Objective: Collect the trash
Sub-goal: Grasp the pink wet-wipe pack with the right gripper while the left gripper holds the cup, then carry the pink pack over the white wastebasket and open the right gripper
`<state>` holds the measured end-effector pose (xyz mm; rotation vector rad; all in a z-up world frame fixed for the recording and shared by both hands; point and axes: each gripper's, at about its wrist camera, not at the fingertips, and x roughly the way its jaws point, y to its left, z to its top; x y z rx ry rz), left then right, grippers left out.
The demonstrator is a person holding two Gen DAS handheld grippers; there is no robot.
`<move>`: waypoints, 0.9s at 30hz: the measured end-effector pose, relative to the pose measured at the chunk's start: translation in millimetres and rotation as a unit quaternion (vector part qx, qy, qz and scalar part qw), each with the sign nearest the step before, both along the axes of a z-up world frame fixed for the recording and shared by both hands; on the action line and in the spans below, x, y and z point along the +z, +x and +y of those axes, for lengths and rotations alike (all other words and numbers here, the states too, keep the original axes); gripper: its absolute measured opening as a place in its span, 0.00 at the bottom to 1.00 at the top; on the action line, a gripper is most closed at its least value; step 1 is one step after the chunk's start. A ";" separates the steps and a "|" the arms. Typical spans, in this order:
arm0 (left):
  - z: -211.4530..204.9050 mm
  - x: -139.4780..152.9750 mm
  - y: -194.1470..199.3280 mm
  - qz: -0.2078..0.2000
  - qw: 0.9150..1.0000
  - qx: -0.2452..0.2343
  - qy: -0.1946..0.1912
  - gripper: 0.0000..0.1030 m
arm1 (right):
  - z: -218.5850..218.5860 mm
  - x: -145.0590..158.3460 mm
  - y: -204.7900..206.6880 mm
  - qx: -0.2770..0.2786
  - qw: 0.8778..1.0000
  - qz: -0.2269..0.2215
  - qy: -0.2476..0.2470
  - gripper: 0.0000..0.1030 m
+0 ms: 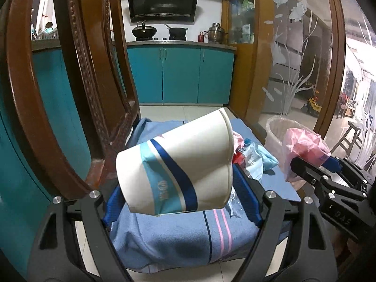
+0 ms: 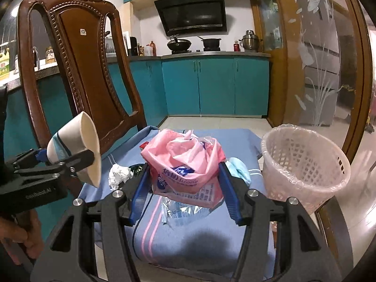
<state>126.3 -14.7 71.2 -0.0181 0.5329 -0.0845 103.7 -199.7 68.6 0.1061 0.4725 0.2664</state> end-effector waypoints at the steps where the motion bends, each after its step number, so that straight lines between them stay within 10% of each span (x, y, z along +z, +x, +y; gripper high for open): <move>1: -0.7 -0.9 1.0 0.002 1.000 0.001 0.000 0.80 | 0.7 -0.2 -0.4 0.002 1.000 0.001 -0.001 0.55; 27: 1.3 -1.7 2.2 0.019 1.000 -0.001 -0.007 0.80 | -13.1 4.7 5.5 -0.014 1.000 -0.009 -0.004 0.55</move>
